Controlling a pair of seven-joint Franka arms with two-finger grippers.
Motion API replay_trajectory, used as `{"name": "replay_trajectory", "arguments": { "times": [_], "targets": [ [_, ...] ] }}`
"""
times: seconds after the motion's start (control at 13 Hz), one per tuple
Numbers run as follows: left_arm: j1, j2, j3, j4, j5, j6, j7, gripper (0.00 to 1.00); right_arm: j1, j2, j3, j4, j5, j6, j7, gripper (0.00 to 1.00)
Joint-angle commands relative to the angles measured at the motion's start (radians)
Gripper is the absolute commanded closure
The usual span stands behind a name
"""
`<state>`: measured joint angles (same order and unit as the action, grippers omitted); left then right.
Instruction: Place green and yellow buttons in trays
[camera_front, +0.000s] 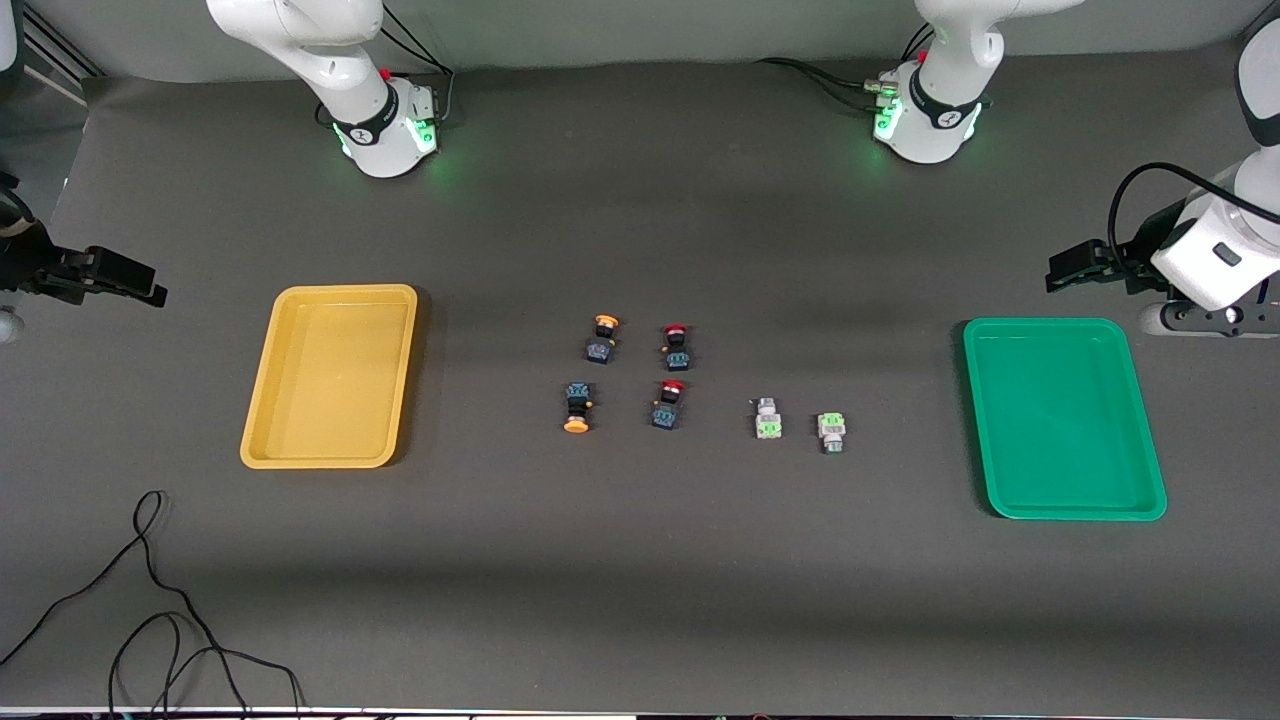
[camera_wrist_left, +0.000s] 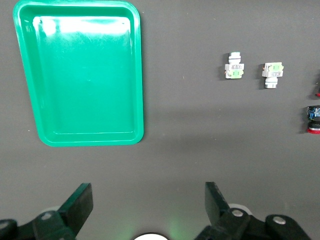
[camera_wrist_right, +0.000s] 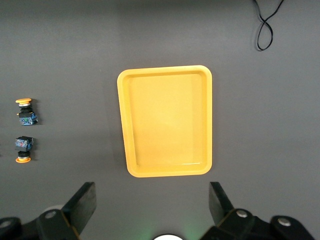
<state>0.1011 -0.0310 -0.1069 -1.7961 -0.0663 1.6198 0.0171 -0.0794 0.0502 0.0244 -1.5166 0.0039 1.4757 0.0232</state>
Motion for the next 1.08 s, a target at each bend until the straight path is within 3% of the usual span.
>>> {"name": "replay_trajectory", "arguments": {
  "times": [0.0, 0.31, 0.38, 0.46, 0.69, 1.0],
  "targets": [
    [0.0, -0.001, 0.001, 0.032, -0.007, -0.027, 0.004, 0.0, 0.0, -0.012, 0.0, 0.004, -0.007, 0.008, -0.052, 0.0],
    [0.002, -0.001, 0.003, 0.055, 0.062, -0.101, 0.003, 0.0, 0.0, -0.012, 0.0, 0.003, -0.009, 0.008, -0.055, 0.0],
    [0.005, -0.001, 0.003, 0.057, 0.065, -0.104, 0.01, 0.07, 0.0, -0.01, 0.0, 0.003, -0.007, 0.008, -0.055, 0.0],
    [0.003, 0.002, 0.003, 0.07, 0.065, -0.104, 0.001, 0.23, 0.0, -0.01, -0.001, 0.001, -0.009, 0.008, -0.055, 0.0],
    [-0.009, 0.031, -0.007, 0.096, 0.057, -0.115, -0.023, 0.2, 0.027, -0.021, 0.003, -0.029, -0.006, 0.006, -0.039, 0.0],
    [-0.104, 0.15, -0.069, 0.155, 0.046, -0.084, -0.247, 0.18, 0.16, -0.049, 0.003, -0.125, 0.011, 0.058, 0.09, 0.0]
  ]
}}
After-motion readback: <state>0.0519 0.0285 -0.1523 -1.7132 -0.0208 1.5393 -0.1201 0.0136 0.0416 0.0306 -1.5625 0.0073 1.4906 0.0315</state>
